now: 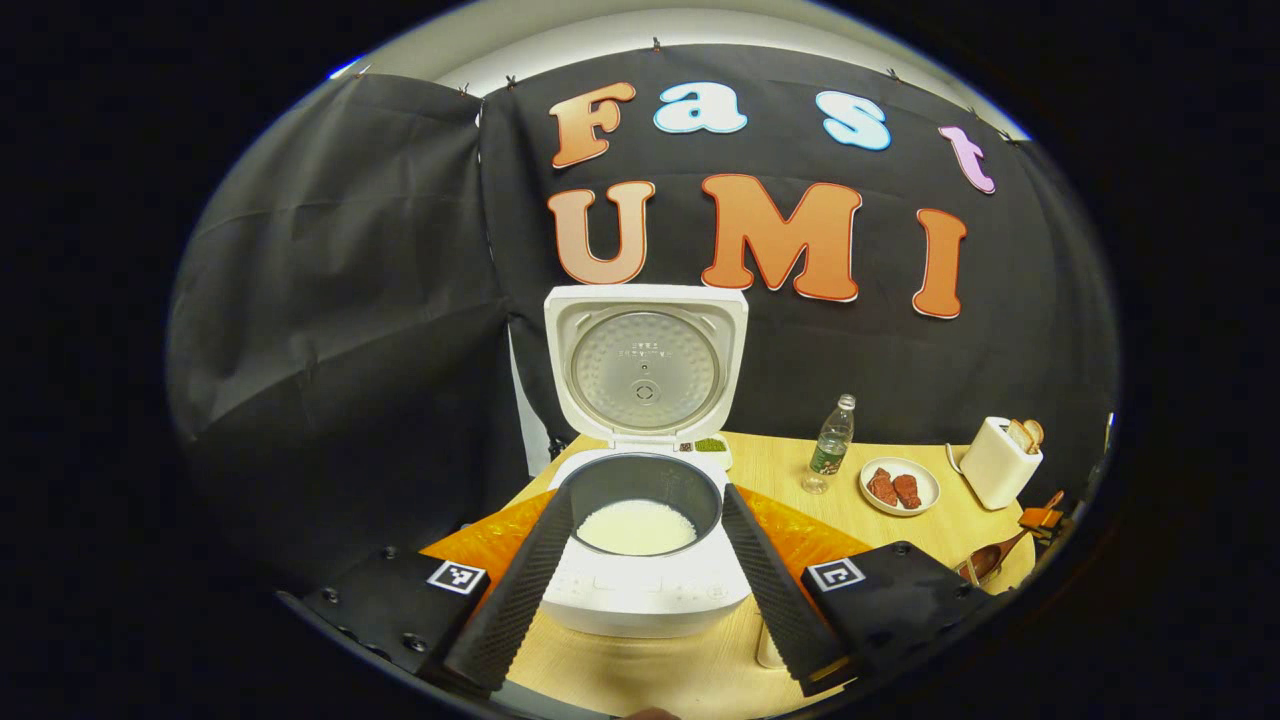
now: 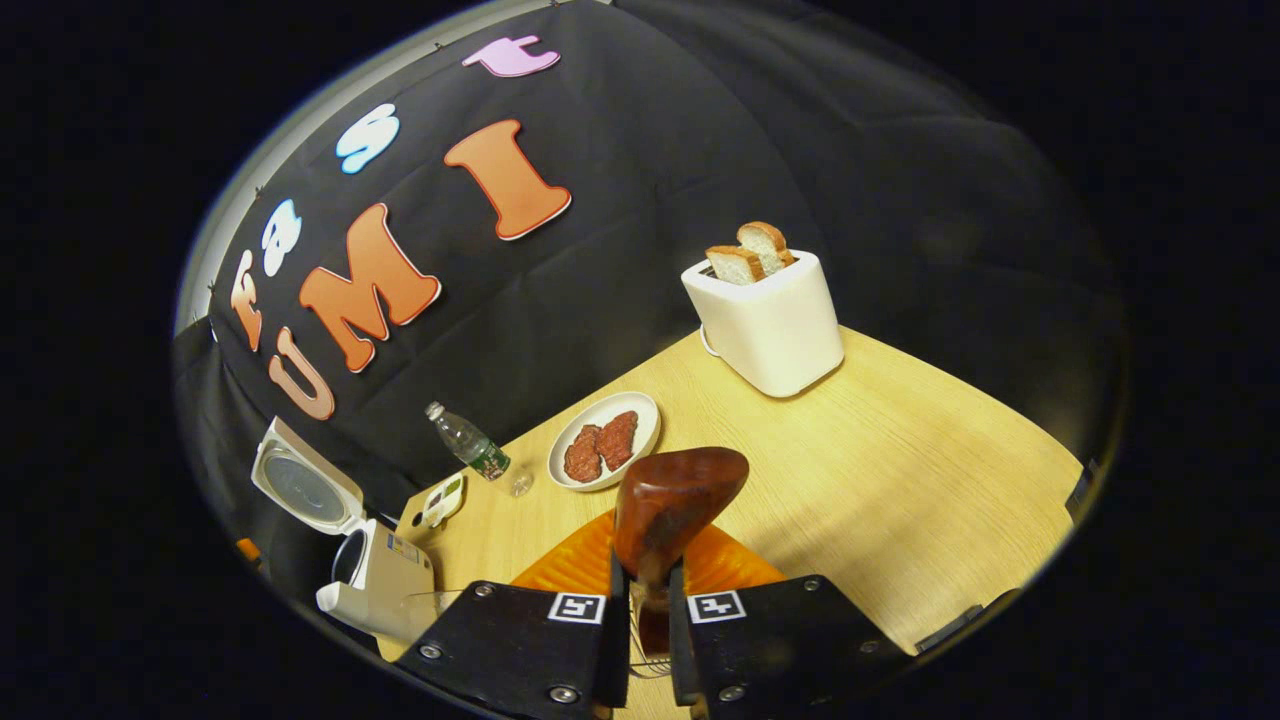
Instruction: Close the left gripper, press the button to open the rice cooker; take a wooden spoon from the chopstick holder with the right hand, scoop a spoonful of rice and pour it into the rice cooker, then put the wooden spoon back into the chopstick holder.
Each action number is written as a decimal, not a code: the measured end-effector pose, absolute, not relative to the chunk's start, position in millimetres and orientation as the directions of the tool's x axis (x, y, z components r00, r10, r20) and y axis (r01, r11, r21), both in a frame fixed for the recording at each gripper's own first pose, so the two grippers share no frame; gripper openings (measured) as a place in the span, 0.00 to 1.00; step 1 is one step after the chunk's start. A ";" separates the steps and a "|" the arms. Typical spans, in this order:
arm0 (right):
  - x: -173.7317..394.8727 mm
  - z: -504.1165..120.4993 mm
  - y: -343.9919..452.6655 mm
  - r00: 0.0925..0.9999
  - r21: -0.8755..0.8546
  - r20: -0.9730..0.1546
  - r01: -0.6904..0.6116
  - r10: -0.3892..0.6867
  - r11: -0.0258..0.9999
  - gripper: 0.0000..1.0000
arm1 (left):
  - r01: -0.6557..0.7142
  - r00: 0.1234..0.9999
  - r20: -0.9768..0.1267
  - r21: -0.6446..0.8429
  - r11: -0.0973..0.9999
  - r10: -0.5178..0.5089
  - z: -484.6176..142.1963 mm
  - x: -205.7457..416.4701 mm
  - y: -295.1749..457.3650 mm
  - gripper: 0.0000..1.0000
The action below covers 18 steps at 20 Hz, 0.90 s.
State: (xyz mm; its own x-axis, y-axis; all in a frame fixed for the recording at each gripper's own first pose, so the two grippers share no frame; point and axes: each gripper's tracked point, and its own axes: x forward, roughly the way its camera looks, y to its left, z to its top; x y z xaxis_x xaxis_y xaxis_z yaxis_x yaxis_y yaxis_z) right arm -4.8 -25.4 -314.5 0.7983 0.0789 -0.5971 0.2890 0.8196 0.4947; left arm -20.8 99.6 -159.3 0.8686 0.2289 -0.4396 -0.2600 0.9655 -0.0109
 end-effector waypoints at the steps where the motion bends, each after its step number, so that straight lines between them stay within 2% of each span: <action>1: -7.3 -320.8 -20.4 0.783 0.500 -0.614 0.287 0.101 0.817 0.18 | -0.258 0.869 -0.439 -0.012 0.966 0.227 -158.6 -20.6 97.6 0.96; 5: -7.7 -327.5 -25.5 0.744 0.518 -0.656 0.324 0.125 0.792 0.27 | -0.252 0.877 -0.426 -0.011 0.968 0.223 -149.8 -4.9 98.4 1.00; 6: -15.7 -332.4 -27.8 0.717 0.503 -0.686 0.339 0.128 0.795 0.32 | -0.239 0.880 -0.425 -0.014 0.971 0.211 -146.0 2.3 98.3 1.00; 7: -23.2 -330.6 -29.9 0.702 0.494 -0.699 0.340 0.134 0.800 0.47 | -0.229 0.885 -0.422 -0.021 0.973 0.199 -141.8 10.2 98.2 0.96; 8: -26.3 -327.2 -38.0 0.699 0.473 -0.705 0.341 0.117 0.812 0.46 | -0.226 0.887 -0.422 -0.037 0.973 0.190 -134.6 20.2 99.9 0.96; 9: -29.1 -321.9 -47.8 0.700 0.446 -0.708 0.341 0.092 0.827 0.74 | -0.212 0.895 -0.413 -0.063 0.975 0.168 -124.2 34.7 101.2 1.00; 11: -36.3 -304.7 -66.7 0.712 0.384 -0.702 0.342 0.030 0.858 0.91 | -0.190 0.908 -0.397 -0.104 0.976 0.135 -101.2 66.9 107.6 1.00; 13: -45.5 -277.4 -76.8 0.743 0.348 -0.670 0.326 -0.010 0.879 0.94 | -0.177 0.920 -0.374 -0.132 0.975 0.116 -76.0 105.2 120.6 1.00; 14: -47.0 -262.5 -80.6 0.756 0.330 -0.654 0.317 -0.027 0.889 0.94 | -0.176 0.913 -0.391 -0.117 0.977 0.118 -69.1 123.3 128.4 0.96; 17: -46.1 -222.0 -86.0 0.799 0.282 -0.597 0.283 -0.063 0.917 0.94 | -0.182 0.919 -0.366 -0.060 0.981 0.148 -48.2 183.2 153.4 0.98; 18: -46.0 -209.6 -84.6 0.810 0.271 -0.582 0.277 -0.072 0.922 0.94 | -0.162 0.919 -0.373 -0.057 0.985 0.130 -47.4 201.5 153.3 0.98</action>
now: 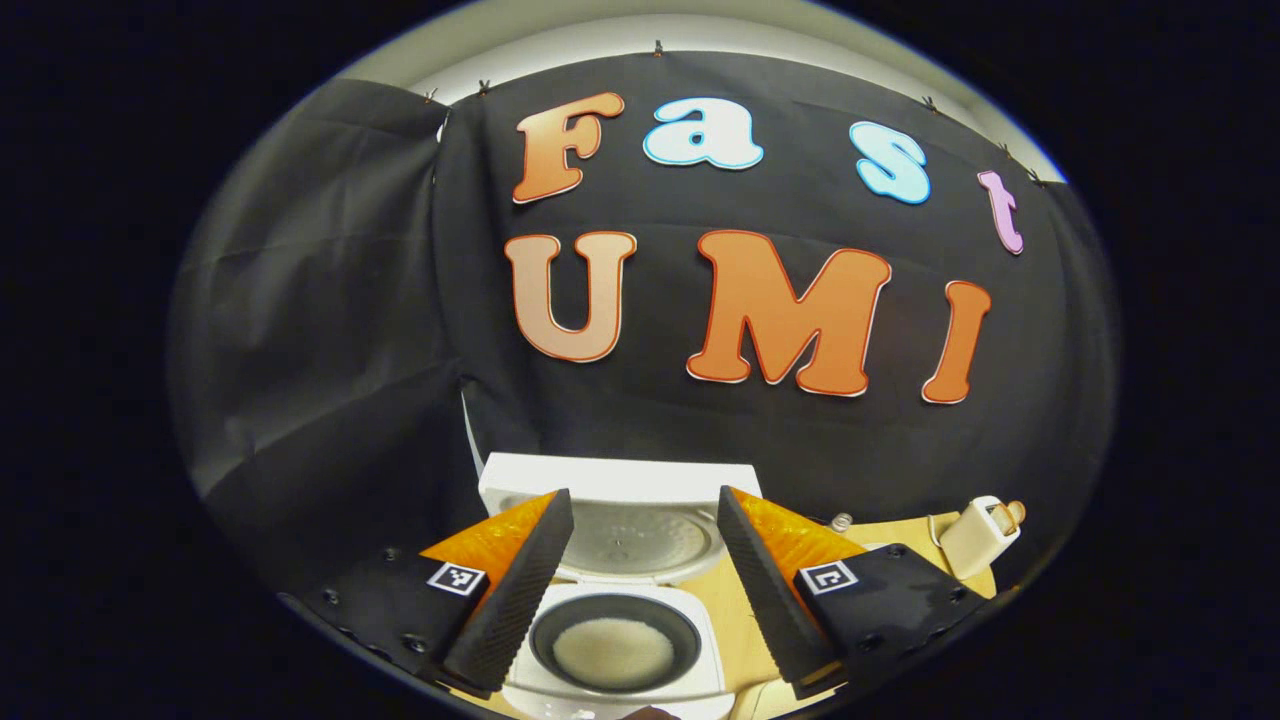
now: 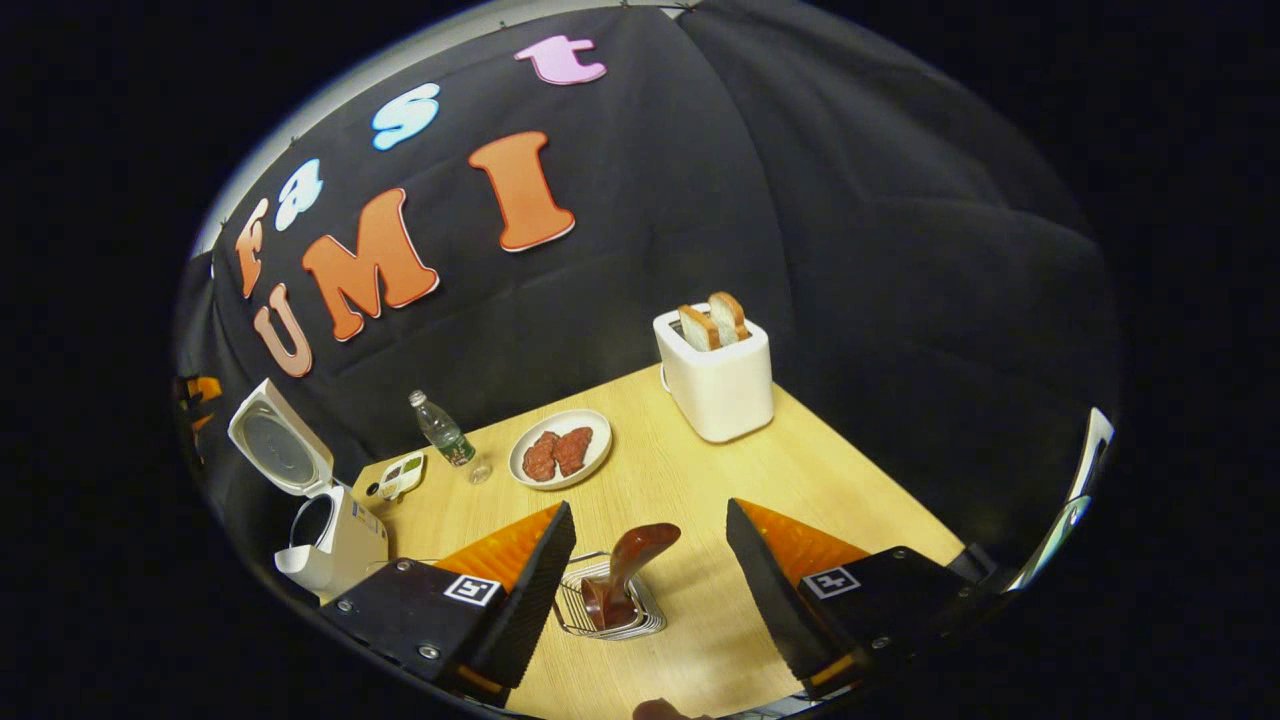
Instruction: Close the left gripper, press the button to open the rice cooker; take a wooden spoon from the chopstick holder with the right hand, scoop a spoonful of rice and pour it into the rice cooker, then put the wooden spoon back into the chopstick holder.
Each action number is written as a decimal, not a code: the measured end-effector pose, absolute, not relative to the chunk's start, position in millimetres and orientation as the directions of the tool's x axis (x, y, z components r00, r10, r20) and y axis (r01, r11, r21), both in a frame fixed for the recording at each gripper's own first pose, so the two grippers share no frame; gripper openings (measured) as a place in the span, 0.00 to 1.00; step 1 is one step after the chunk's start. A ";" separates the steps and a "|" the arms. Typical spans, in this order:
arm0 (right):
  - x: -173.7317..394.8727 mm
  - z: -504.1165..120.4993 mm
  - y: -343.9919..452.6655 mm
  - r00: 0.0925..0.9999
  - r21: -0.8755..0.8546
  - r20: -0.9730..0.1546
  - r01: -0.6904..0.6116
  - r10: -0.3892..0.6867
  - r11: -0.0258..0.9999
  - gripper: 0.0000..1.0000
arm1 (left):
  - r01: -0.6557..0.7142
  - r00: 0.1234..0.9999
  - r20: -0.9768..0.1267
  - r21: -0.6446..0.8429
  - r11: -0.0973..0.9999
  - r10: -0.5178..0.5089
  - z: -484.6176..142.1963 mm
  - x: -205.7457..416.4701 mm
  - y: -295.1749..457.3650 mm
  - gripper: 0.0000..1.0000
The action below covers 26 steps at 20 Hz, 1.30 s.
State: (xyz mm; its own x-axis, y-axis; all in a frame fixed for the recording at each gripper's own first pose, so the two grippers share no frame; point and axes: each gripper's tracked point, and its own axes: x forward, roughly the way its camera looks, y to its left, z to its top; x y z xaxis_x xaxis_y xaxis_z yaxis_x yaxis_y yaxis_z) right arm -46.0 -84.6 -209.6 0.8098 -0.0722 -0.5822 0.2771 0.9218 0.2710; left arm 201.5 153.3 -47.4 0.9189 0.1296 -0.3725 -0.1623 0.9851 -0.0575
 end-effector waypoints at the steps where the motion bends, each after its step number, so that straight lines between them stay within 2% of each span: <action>1: -45.1 -197.5 -83.3 0.823 0.268 -0.564 0.268 -0.075 0.925 0.94 | -0.164 0.918 -0.372 -0.049 0.985 0.135 -46.7 220.0 156.8 0.97; 6: -55.3 -145.6 -83.0 0.865 0.241 -0.491 0.248 -0.103 0.938 0.94 | -0.158 0.873 -0.469 -0.016 0.987 0.133 -72.8 284.3 172.3 0.98; 10: -65.2 -130.6 -83.2 0.875 0.183 -0.467 0.238 -0.129 0.954 0.94 | -0.177 0.797 -0.580 0.043 0.983 0.169 -105.7 298.2 182.8 0.98; 12: -68.7 -130.4 -79.7 0.874 0.183 -0.468 0.237 -0.127 0.954 0.94 | -0.175 0.734 -0.662 0.030 0.984 0.151 -125.8 284.3 178.7 0.96; 17: -69.4 -137.5 -76.4 0.871 0.191 -0.479 0.226 -0.110 0.955 0.94 | -0.166 0.695 -0.710 -0.006 0.986 0.112 -138.9 276.0 174.4 0.96; 18: -65.6 -139.3 -76.5 0.872 0.196 -0.479 0.221 -0.104 0.955 0.94 | -0.171 0.676 -0.730 -0.018 0.985 0.104 -142.7 268.9 171.8 0.99; 20: -61.9 -137.0 -73.8 0.876 0.205 -0.474 0.208 -0.089 0.957 0.94 | -0.182 0.634 -0.767 -0.026 0.983 0.097 -151.8 255.1 170.2 0.96; 26: -54.3 -143.4 -63.3 0.879 0.224 -0.475 0.177 -0.051 0.958 0.94 | -0.198 0.509 -0.858 -0.042 0.979 0.066 -169.2 201.3 158.3 1.00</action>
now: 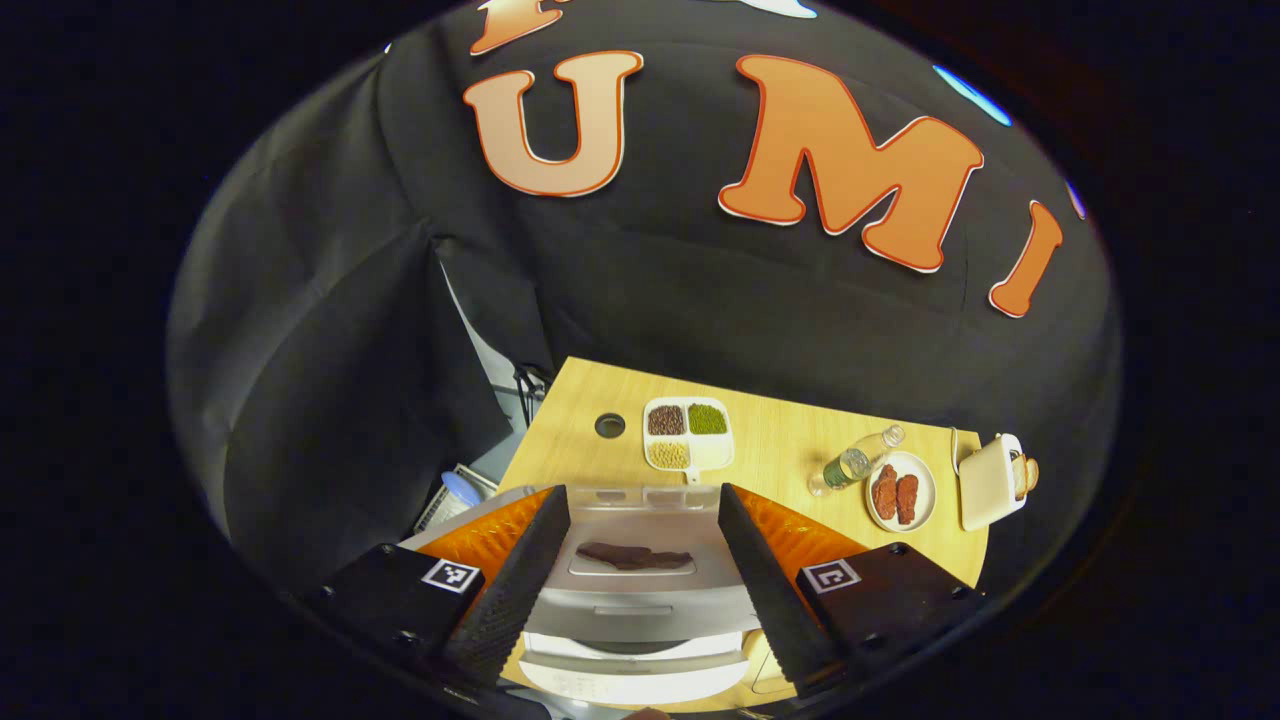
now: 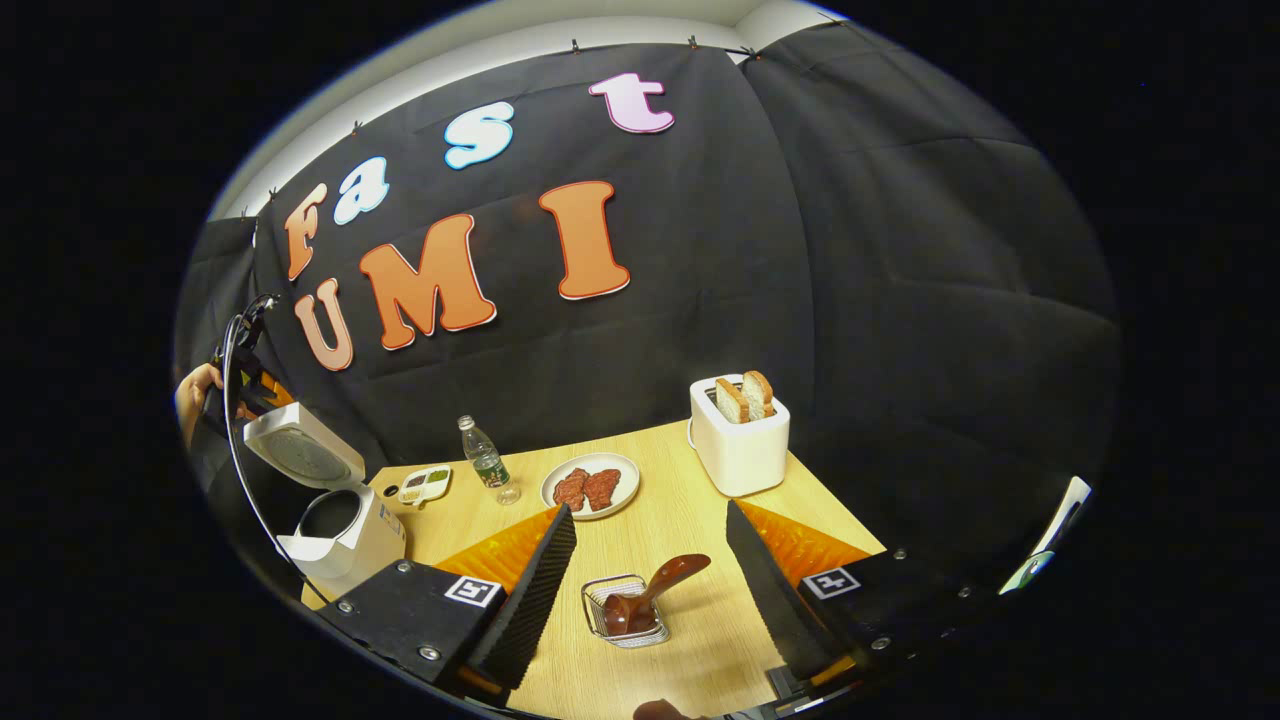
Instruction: Close the left gripper, press the button to open the rice cooker; take a wooden spoon from the chopstick holder with the right hand, scoop a spoonful of rice and pour it into the rice cooker, then put the wooden spoon back into the chopstick holder.
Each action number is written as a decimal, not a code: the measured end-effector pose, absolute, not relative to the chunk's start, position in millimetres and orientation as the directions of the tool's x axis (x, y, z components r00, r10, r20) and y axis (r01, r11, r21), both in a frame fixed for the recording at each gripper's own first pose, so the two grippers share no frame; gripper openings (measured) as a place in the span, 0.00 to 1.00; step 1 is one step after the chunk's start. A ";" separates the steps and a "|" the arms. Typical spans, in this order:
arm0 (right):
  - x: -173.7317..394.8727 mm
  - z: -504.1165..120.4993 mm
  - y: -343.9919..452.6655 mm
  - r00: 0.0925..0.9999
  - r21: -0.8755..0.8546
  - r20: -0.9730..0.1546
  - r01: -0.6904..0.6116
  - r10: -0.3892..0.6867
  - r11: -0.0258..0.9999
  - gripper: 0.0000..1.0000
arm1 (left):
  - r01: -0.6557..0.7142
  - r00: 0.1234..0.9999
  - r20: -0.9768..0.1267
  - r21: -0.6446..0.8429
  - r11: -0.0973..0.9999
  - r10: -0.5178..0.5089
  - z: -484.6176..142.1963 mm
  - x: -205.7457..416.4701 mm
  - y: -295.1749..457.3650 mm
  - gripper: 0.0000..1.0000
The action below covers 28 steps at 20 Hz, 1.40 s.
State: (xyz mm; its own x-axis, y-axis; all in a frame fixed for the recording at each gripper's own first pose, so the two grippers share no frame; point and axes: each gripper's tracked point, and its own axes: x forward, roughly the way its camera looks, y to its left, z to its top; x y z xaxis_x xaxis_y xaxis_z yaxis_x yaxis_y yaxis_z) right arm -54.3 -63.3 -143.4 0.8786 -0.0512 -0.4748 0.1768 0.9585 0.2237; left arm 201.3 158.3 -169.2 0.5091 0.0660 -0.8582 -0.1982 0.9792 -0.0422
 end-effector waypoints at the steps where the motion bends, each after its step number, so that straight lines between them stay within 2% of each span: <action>1: -53.1 -143.6 -61.6 0.880 0.227 -0.472 0.171 -0.045 0.959 0.94 | -0.196 0.470 -0.880 -0.029 0.980 0.068 -179.5 189.7 158.2 1.00; 7: -51.0 -151.6 -53.2 0.878 0.225 -0.478 0.145 -0.020 0.963 0.94 | -0.188 0.315 -0.947 -0.006 0.982 0.054 -216.9 144.9 151.6 1.00; 15: -55.6 -163.6 -52.8 0.865 0.238 -0.502 0.155 -0.015 0.959 0.94 | -0.202 0.182 -0.983 -0.003 0.979 0.034 -277.9 99.2 140.0 1.00; 19: -56.4 -166.9 -52.9 0.861 0.225 -0.508 0.156 -0.021 0.962 0.94 | -0.238 0.079 -0.997 -0.005 0.971 0.015 -311.4 71.2 130.8 1.00; 20: -56.4 -168.4 -51.0 0.859 0.227 -0.512 0.155 -0.018 0.962 0.94 | -0.231 0.109 -0.994 -0.002 0.973 0.024 -313.2 77.3 132.0 1.00; 21: -57.1 -169.6 -50.2 0.855 0.227 -0.518 0.158 -0.018 0.961 0.94 | -0.224 0.083 -0.996 -0.005 0.975 0.014 -317.1 76.2 131.0 1.00; 23: -54.3 -169.5 -47.1 0.856 0.230 -0.517 0.153 -0.013 0.961 0.94 | -0.221 0.085 -0.996 -0.004 0.975 0.015 -316.2 77.5 128.4 1.00; 28: -47.7 -174.2 -33.3 0.851 0.225 -0.525 0.130 0.007 0.966 0.94 | -0.205 0.123 -0.992 -0.011 0.979 0.015 -315.8 82.6 129.4 1.00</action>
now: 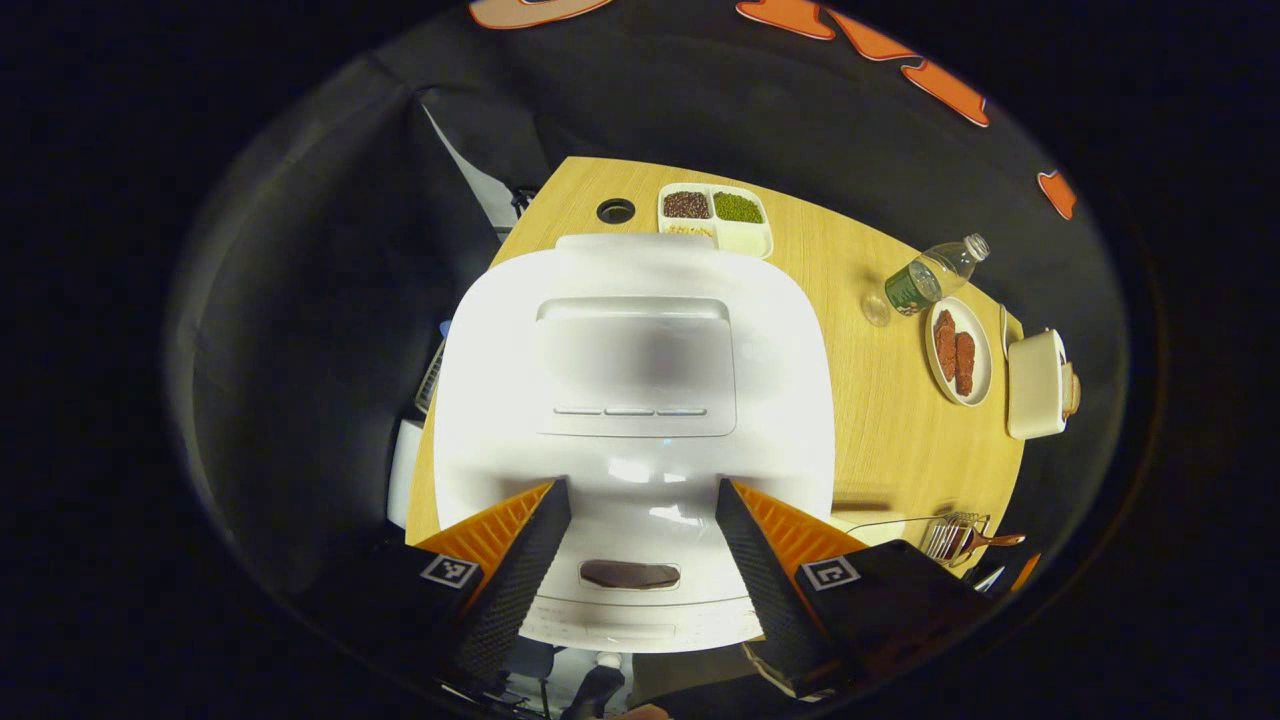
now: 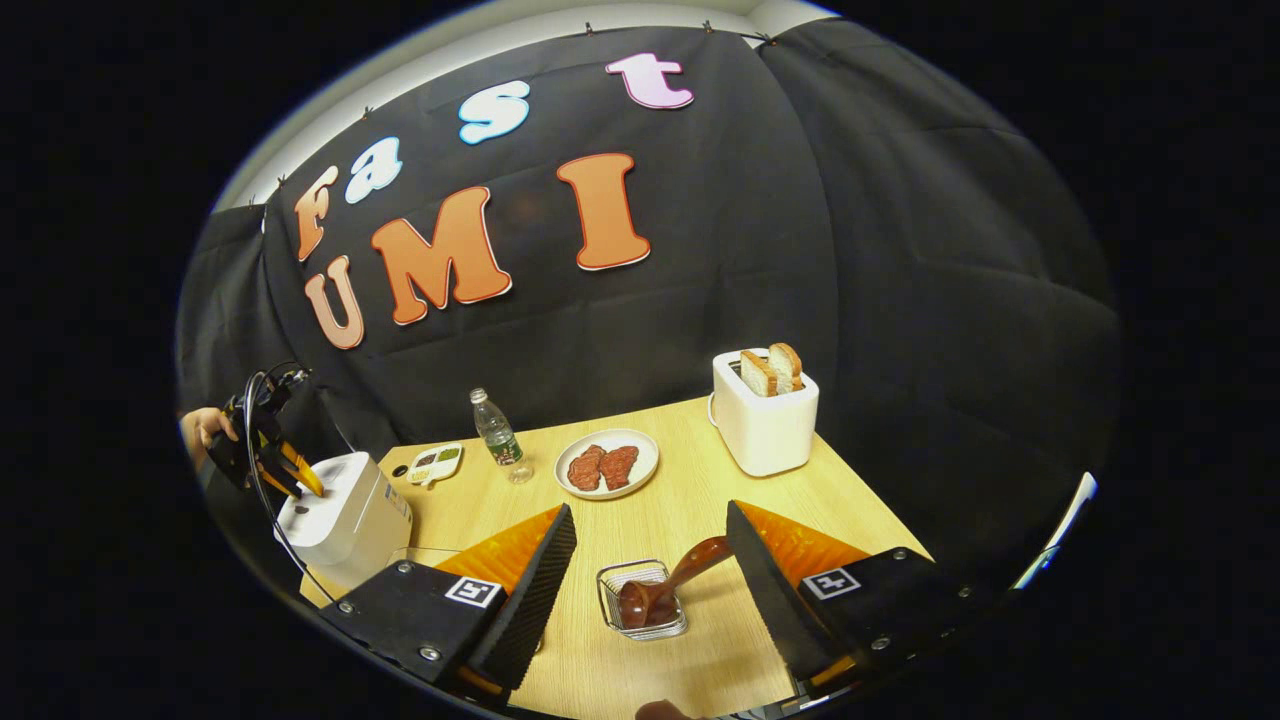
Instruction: Close the left gripper, press the button to open the rice cooker; take a wooden spoon from the chopstick holder with the right hand, scoop a spoonful of rice and pour it into the rice cooker, then put the wooden spoon back into the chopstick holder.
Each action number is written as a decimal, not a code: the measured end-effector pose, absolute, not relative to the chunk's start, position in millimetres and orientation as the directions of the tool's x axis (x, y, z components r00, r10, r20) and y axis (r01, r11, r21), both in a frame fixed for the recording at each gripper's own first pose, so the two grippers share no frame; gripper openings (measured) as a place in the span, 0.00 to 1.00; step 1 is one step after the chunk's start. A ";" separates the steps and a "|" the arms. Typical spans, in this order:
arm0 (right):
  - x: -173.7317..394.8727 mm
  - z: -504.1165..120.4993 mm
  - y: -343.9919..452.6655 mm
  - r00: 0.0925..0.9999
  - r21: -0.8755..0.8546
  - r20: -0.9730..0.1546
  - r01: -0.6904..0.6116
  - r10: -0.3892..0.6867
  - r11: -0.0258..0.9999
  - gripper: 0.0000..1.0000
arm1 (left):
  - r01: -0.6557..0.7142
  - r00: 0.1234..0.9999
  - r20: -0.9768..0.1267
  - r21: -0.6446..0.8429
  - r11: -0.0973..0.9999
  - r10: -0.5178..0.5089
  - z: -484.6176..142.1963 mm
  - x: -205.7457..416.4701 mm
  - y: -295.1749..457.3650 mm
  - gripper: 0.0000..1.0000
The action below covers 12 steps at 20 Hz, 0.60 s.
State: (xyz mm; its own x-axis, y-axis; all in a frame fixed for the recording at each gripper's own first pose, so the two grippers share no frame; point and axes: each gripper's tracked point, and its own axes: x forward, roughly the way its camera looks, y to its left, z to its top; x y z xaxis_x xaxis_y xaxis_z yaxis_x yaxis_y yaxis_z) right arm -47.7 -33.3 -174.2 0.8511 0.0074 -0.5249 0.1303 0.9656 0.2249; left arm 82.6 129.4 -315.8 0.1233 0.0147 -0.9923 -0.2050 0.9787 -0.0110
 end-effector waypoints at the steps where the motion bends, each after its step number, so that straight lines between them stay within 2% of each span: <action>1: -46.0 -174.9 -29.3 0.851 0.227 -0.525 0.122 0.016 0.966 0.94 | -0.202 0.139 -0.990 -0.009 0.979 0.020 -314.8 84.8 129.3 1.00; 6: -38.0 -174.7 -9.7 0.850 0.234 -0.523 0.070 0.065 0.970 0.94 | -0.212 0.253 -0.966 -0.007 0.977 0.047 -312.9 94.7 129.4 1.00; 7: -35.8 -174.4 -9.1 0.849 0.229 -0.524 0.062 0.069 0.971 0.94 | -0.231 0.310 -0.948 0.006 0.973 0.079 -312.2 102.3 135.2 1.00; 8: -31.8 -170.9 -5.3 0.853 0.228 -0.516 0.051 0.076 0.972 0.94 | -0.303 0.365 -0.917 0.045 0.952 0.160 -308.6 106.9 145.1 1.00; 10: -23.5 -167.2 7.6 0.853 0.236 -0.513 0.031 0.098 0.971 0.94 | -0.383 0.506 -0.846 -0.048 0.922 0.166 -292.8 120.3 119.3 1.00; 12: -15.0 -159.2 20.4 0.856 0.242 -0.502 -0.003 0.128 0.970 0.94 | -0.361 0.622 -0.758 -0.058 0.931 0.194 -260.2 125.4 98.8 1.00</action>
State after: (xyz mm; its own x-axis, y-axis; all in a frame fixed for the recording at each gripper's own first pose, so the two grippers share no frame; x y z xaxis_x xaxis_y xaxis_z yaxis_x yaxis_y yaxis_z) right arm -15.0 20.4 -159.2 0.8555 0.1275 -0.5018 -0.0026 0.9702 0.2422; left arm 125.4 98.8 -260.2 0.6225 0.1936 -0.7583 -0.3607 0.9309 -0.0584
